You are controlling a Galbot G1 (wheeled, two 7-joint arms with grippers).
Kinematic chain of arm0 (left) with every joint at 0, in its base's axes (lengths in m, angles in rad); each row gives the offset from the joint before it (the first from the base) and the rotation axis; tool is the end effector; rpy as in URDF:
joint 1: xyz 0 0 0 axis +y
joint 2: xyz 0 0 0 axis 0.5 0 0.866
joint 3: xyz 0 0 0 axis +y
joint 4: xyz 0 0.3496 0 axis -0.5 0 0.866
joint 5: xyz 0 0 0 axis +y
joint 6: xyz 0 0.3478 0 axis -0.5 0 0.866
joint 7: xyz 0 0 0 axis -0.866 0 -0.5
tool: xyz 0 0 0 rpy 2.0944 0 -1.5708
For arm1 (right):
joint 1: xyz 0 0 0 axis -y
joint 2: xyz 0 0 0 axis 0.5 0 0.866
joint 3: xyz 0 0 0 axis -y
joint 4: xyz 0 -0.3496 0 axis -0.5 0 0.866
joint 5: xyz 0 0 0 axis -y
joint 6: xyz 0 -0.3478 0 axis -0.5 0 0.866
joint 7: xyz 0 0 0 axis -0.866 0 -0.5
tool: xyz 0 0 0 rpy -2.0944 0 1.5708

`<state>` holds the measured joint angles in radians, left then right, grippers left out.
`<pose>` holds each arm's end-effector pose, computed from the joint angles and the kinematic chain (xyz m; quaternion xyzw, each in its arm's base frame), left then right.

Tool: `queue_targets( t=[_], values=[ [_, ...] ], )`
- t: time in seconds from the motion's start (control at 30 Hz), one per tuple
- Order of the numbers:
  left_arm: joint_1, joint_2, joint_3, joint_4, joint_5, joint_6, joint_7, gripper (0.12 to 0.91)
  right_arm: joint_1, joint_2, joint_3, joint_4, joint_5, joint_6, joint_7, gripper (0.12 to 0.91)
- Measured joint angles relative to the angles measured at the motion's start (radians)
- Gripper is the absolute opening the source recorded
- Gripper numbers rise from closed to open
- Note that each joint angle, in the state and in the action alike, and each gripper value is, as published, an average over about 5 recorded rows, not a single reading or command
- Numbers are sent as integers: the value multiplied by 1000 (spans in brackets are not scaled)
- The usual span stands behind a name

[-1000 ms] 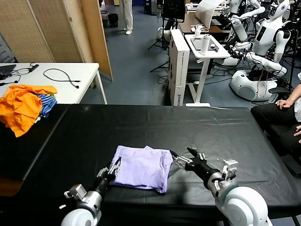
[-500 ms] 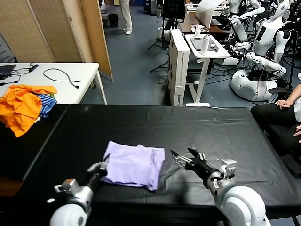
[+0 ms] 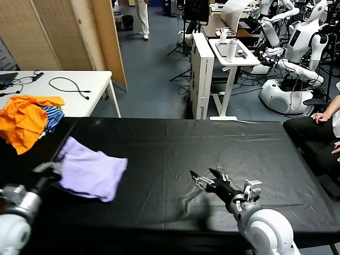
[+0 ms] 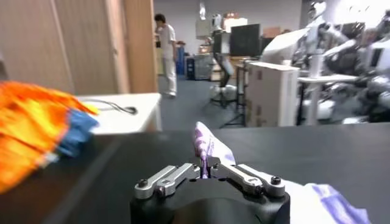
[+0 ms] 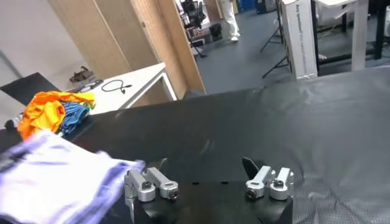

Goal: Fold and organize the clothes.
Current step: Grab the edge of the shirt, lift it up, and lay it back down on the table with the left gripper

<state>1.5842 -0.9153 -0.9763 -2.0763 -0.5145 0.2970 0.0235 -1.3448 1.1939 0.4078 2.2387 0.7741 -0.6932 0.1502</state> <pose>0.2032 0.2160 -0.1937 0.0200 -0.9881 -0.1262 0.0856 0.2193 -0.0201 -0.2099 0.1896 -0.9434 -0.1395 0.2336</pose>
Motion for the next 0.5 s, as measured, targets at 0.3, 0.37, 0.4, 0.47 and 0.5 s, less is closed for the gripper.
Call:
queue_targets(
  t=[0.3, 0.37, 0.4, 0.47, 0.5],
  values=[
    [-8, -37, 64, -116, 181, 68, -86, 184, -33, 11, -2, 25, -16, -1, -5, 907],
    [-15, -88, 146, -123, 216, 70, -98, 184, -41, 7, 4, 33, -16, -1, -5, 907],
    [-20, -115, 191, -122, 231, 69, -103, 184, -45, 5, 6, 37, -15, -1, -5, 907],
    [-33, -175, 287, -109, 256, 68, -114, 184, -50, 0, 8, 45, -14, -1, -5, 907],
    [-40, -205, 334, -97, 263, 68, -120, 184, -51, -2, 8, 48, -13, -1, -5, 907]
  ],
)
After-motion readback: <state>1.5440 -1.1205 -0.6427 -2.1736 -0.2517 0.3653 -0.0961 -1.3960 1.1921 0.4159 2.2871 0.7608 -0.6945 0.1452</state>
